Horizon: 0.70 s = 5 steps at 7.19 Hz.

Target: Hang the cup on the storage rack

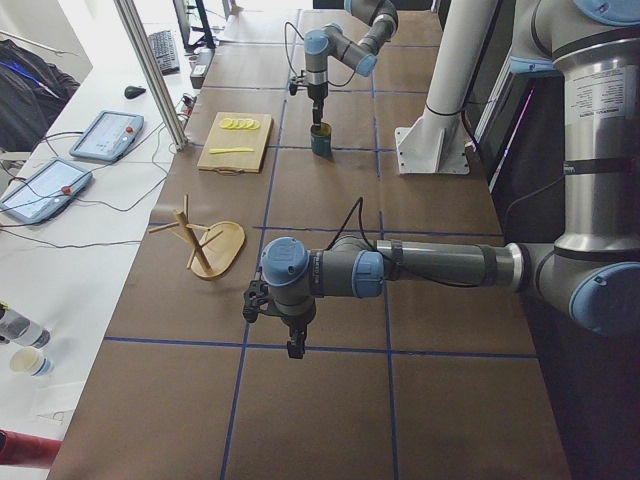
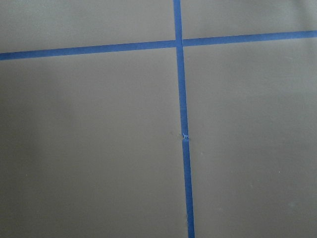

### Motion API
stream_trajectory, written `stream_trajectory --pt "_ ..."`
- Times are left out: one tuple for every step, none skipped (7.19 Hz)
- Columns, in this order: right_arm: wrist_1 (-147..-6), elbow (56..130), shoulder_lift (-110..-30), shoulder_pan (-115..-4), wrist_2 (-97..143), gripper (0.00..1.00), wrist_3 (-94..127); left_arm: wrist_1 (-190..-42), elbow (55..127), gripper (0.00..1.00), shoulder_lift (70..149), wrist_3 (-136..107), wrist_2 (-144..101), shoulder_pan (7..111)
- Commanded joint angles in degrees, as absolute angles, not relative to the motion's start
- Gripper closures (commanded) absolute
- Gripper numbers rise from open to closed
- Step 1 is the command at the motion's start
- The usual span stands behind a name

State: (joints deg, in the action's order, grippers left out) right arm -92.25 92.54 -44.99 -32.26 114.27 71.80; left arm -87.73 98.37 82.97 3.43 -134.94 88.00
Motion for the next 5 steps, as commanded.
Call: stream_trajectory --pt "-94.0 98.6 -48.4 -37.4 114.7 0.00 68.1 -87.8 99.2 0.00 83.0 3.4 -134.9 88.0" --pt "-94.1 101.6 -52.4 -41.8 115.7 0.00 61.3 -87.7 99.2 0.00 83.1 3.4 -135.0 87.9" --pt "-94.0 102.7 -56.7 -47.1 119.6 0.00 54.1 -87.8 99.5 0.00 83.1 3.4 -134.9 87.6" --pt "-94.0 104.6 -61.9 -53.5 123.4 0.00 44.1 -88.0 99.8 0.00 84.7 2.8 -135.0 87.2" --pt "-94.0 104.5 -66.9 -58.9 125.9 0.00 33.5 -87.9 100.1 0.00 85.6 2.7 -135.0 87.0"
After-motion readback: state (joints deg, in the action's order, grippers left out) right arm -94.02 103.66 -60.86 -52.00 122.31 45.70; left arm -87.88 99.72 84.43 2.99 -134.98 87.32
